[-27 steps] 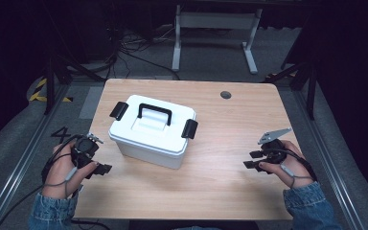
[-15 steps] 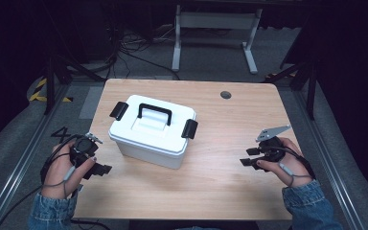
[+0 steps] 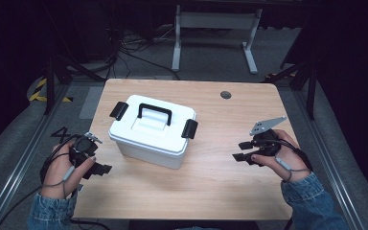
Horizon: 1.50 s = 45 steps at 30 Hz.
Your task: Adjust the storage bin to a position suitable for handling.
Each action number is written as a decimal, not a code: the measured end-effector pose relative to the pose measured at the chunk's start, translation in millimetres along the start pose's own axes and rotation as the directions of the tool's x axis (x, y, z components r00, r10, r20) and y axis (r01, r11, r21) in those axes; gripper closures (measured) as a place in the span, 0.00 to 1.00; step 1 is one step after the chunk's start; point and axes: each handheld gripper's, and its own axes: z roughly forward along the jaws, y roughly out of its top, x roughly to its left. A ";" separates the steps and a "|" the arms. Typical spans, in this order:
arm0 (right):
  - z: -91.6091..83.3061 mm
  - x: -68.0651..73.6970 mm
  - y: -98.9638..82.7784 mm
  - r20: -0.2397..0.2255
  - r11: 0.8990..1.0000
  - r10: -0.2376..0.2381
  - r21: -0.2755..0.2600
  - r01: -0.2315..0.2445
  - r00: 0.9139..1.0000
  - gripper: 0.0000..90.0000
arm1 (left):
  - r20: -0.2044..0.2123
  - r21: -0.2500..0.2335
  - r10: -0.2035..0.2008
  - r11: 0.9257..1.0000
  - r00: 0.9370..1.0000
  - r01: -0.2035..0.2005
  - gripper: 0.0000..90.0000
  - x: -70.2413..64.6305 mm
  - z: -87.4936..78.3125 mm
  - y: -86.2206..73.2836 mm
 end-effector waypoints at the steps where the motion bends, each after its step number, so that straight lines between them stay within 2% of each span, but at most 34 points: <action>1: -0.2 1.1 3.3 -0.004 1.000 -0.010 -0.003 0.010 1.000 0.54 | 0.000 0.000 -0.002 1.000 1.000 0.002 0.20 -0.2 0.1 0.0; 5: -0.9 6.7 18.2 -0.020 1.000 -0.027 -0.009 0.027 0.999 0.54 | -0.012 0.004 0.015 1.000 1.000 -0.015 0.20 0.0 0.2 0.6; 7: -0.4 8.8 24.2 -0.022 0.999 -0.036 -0.007 0.036 0.999 0.54 | 0.002 0.003 0.003 1.000 1.000 -0.003 0.20 -0.7 0.5 0.2; 11: 0.4 12.4 34.6 -0.026 0.998 -0.055 -0.007 0.055 0.998 0.54 | -0.006 0.002 0.010 1.000 1.000 -0.010 0.20 0.3 -0.1 0.1; 12: 1.4 15.7 44.3 -0.040 0.998 -0.069 -0.008 0.069 0.997 0.53 | -0.006 0.002 0.009 1.000 1.000 -0.009 0.20 0.4 -0.1 0.0; 13: 1.4 15.7 44.3 -0.040 0.998 -0.069 -0.008 0.069 0.997 0.53 | 0.002 0.007 -0.004 1.000 1.000 0.004 0.20 -0.5 0.0 -0.4; 17: 3.9 18.1 59.8 -0.060 0.997 -0.078 -0.017 0.077 0.995 0.53 | 0.003 0.002 0.005 1.000 1.000 -0.005 0.20 -0.1 0.0 0.3; 22: 8.2 21.9 79.7 -0.077 0.995 -0.094 -0.019 0.093 0.993 0.53 | -0.001 -0.002 -0.006 1.000 1.000 0.006 0.20 1.9 -0.9 -0.6; 23: 10.1 22.8 84.8 -0.077 0.995 -0.101 -0.018 0.100 0.992 0.52 | 0.006 0.000 -0.020 1.000 1.000 0.020 0.20 1.2 -1.3 -1.3; 30: 22.4 27.4 110.9 -0.095 0.993 -0.119 -0.025 0.117 0.988 0.52 | 0.004 -0.010 -0.009 1.000 1.000 0.009 0.20 4.1 -3.1 -1.6; 31: 24.8 28.6 117.0 -0.102 0.993 -0.120 -0.028 0.118 0.987 0.52 | 0.006 -0.010 -0.020 1.000 1.000 0.020 0.20 4.1 -3.3 -2.3; 34: 31.5 30.3 130.5 -0.106 0.991 -0.132 -0.034 0.129 0.986 0.51 | 0.002 -0.020 -0.019 1.000 1.000 0.019 0.20 5.3 -3.9 -3.2; 45: 57.2 33.1 165.1 -0.107 0.987 -0.159 -0.032 0.156 0.982 0.50 | -0.008 -0.020 -0.017 1.000 1.000 0.017 0.20 6.4 -4.0 -2.6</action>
